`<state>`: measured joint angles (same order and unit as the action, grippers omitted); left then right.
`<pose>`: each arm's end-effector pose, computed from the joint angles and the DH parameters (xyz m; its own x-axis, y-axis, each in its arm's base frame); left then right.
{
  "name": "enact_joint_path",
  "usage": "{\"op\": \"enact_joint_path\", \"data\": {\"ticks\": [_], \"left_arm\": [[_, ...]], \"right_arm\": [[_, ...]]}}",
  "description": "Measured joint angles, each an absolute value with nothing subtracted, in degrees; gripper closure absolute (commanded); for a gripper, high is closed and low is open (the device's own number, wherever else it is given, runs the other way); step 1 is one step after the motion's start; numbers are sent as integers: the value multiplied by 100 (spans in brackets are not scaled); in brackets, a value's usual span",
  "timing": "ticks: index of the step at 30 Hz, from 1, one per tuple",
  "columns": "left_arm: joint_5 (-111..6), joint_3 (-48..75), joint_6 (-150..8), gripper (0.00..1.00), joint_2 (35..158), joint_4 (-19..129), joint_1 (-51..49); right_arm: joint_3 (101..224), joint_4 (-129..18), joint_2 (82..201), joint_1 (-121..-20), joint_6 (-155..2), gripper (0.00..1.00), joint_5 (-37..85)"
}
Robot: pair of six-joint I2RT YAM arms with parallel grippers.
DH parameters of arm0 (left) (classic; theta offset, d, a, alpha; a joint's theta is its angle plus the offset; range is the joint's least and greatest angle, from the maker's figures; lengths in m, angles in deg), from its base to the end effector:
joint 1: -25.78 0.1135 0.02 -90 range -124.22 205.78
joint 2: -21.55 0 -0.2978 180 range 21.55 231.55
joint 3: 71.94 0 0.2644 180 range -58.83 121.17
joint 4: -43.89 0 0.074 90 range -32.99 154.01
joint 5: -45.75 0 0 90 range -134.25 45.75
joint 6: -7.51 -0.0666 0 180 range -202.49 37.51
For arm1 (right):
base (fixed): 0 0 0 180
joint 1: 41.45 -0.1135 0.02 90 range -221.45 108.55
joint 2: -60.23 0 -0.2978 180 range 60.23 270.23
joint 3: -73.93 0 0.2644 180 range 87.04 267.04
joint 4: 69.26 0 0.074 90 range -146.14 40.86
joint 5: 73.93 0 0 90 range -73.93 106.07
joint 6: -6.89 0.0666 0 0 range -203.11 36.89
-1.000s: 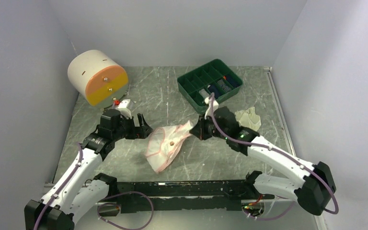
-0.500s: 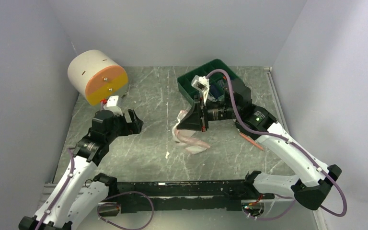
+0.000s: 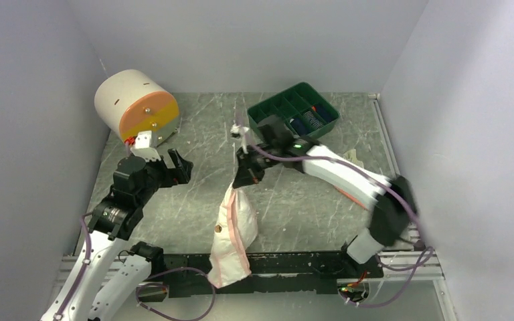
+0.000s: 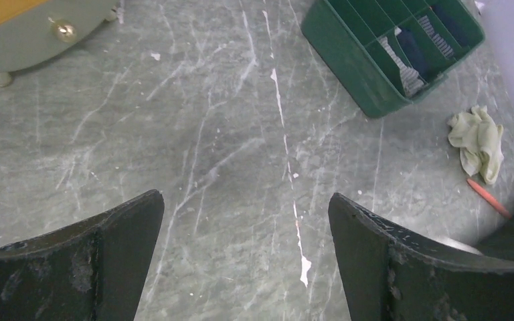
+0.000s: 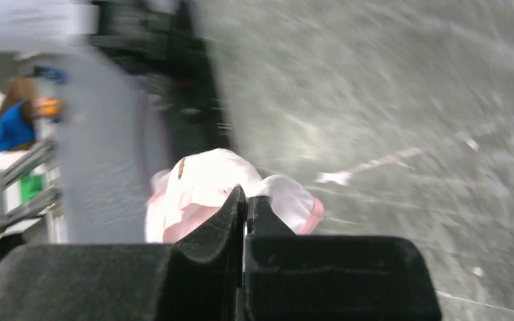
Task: Roll the underwear
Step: Place the underwear at the center of the board.
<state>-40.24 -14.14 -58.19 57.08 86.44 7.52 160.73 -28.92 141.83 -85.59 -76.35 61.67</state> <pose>0.1478 -0.0438 0.3381 -0.4030 -0.2993 -0.8649 0.0926 0.9268 -0.3639 0.2097 0.2698 0.3627 -0.5169 -0.3868 -0.7637 -0.8516 0.1417 0.5046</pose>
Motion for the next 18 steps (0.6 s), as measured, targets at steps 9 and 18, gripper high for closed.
{"op": "enact_joint_path", "data": {"ticks": [9, 18], "left_arm": [[-4531, -1416, -5850, 2, 5815, 8705, 752], [-4546, -1609, -5765, 2, 5822, 8819, 752]], "right_arm": [[17874, -2468, 17796, -8486, -7503, 40, 3971], [14771, -3696, 14546, -9061, -5912, 28, 2908]]}}
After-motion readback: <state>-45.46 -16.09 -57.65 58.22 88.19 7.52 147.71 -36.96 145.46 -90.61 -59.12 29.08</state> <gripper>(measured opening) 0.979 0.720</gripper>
